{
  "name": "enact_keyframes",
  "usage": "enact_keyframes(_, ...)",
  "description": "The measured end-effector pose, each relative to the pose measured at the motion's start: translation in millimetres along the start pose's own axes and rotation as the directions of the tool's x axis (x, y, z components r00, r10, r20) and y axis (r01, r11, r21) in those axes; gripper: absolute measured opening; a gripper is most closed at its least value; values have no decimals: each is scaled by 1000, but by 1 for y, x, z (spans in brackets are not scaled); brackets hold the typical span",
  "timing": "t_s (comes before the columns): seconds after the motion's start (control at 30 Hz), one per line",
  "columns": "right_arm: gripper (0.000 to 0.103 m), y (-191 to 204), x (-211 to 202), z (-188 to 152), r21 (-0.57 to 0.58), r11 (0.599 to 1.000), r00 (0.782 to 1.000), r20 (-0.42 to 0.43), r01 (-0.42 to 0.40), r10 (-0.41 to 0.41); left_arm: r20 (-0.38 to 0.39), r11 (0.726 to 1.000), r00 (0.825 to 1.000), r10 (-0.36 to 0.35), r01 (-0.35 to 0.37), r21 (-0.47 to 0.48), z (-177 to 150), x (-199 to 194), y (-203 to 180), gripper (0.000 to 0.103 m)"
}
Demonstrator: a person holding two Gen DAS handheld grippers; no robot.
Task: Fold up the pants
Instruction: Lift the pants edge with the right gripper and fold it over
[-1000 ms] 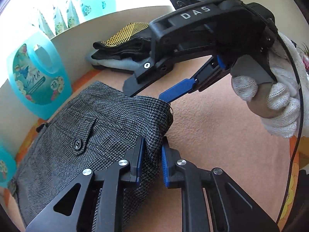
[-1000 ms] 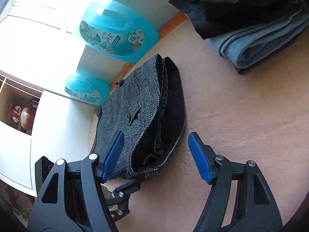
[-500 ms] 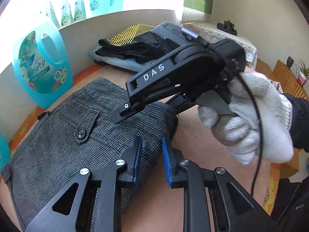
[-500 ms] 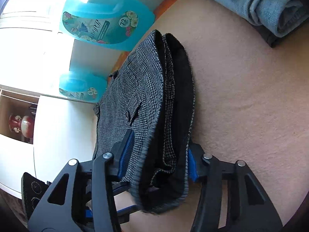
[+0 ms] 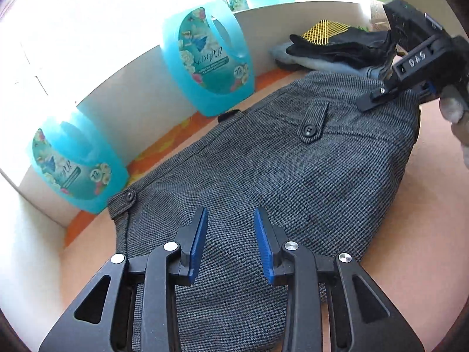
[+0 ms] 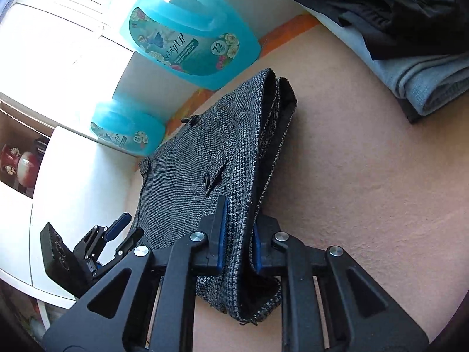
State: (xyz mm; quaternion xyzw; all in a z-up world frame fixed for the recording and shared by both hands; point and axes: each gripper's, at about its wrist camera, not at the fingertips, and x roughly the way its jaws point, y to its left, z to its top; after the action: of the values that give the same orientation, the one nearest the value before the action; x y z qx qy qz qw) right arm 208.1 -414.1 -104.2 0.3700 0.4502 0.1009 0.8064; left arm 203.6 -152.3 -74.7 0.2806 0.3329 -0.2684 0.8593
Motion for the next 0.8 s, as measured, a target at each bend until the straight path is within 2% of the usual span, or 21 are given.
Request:
enact_keyframes(0.13,14,8,-5,-3,-34,999,1000,17,10,-9,-21,999,999,-47,46,-22,-3,17,-5,31)
enact_keyframes(0.27,13,20,-12,-3,-60,998,1000,27,6,-5,-50,999,998,-24,26,38,-10,39,-22,32)
enact_keyframes(0.4,13,39,-18,-3,-103,994,999,40,22,-18,-31,999,999,-44,44,-2,-10,36,-16,31)
enact_keyframes(0.5,13,54,-22,-1,-124,992,999,47,18,-12,-6,999,999,-33,33,-24,-15,23,-7,31)
enact_keyframes(0.7,13,89,-24,0,-179,984,998,59,8,3,8,999,1000,9,-9,-40,-43,-6,7,31)
enact_keyframes(0.8,13,108,-20,0,-202,979,998,65,4,9,-17,999,1000,13,-14,-29,-58,-4,10,32)
